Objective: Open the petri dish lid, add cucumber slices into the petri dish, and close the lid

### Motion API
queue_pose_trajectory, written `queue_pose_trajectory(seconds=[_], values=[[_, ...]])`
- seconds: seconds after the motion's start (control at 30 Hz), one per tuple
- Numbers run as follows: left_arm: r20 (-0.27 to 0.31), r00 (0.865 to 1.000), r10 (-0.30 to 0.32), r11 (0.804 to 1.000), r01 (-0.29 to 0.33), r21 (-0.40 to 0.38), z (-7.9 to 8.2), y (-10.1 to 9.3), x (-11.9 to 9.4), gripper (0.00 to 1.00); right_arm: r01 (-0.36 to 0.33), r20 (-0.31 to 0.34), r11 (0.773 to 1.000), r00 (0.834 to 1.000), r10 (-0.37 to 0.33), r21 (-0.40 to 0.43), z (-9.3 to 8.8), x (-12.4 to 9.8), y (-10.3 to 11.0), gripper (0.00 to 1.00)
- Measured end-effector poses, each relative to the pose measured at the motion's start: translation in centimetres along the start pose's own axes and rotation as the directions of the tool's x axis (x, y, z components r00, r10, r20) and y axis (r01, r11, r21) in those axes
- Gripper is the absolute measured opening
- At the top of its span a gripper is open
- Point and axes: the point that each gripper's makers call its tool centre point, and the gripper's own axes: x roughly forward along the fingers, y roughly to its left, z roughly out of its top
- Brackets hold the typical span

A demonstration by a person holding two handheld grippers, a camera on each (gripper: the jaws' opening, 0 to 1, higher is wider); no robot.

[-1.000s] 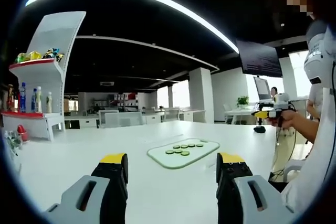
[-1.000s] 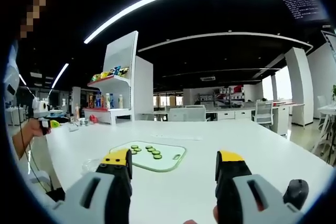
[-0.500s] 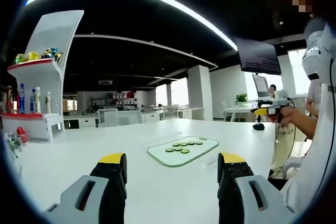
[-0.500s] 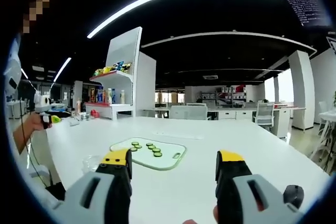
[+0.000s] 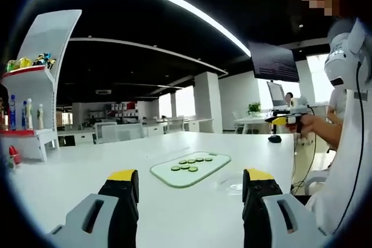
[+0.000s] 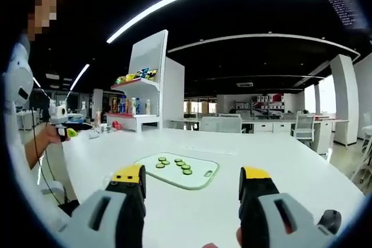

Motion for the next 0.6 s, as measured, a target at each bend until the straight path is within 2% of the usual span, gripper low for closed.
queue_pose_trajectory(seconds=[0.27, 0.37, 0.43, 0.6], values=[[-0.021, 0.999, -0.049, 0.999, 0.049, 0.018, -0.2, -0.5, 0.7, 0.74, -0.043, -0.016, 0.999, 0.999, 0.043, 0.000, -0.4, 0.4, 0.8, 0.66], [-0.005, 0.993, -0.121, 0.993, 0.121, -0.003, -0.1, -1.2, 0.9, 0.75, -0.055, -0.010, 0.998, 0.998, 0.056, 0.007, -0.6, 0.6, 1.2, 0.66], [-0.008, 0.992, -0.129, 0.992, 0.128, -0.003, -0.4, -1.0, 1.1, 0.75, -0.075, -0.012, 0.997, 0.997, 0.075, 0.020, -0.8, 0.8, 1.7, 0.66], [-0.032, 0.982, -0.186, 0.983, 0.186, 0.008, -1.2, -1.9, 1.7, 0.75, -0.113, -0.003, 0.994, 0.994, 0.113, 0.009, -0.8, 1.2, 2.8, 0.67]])
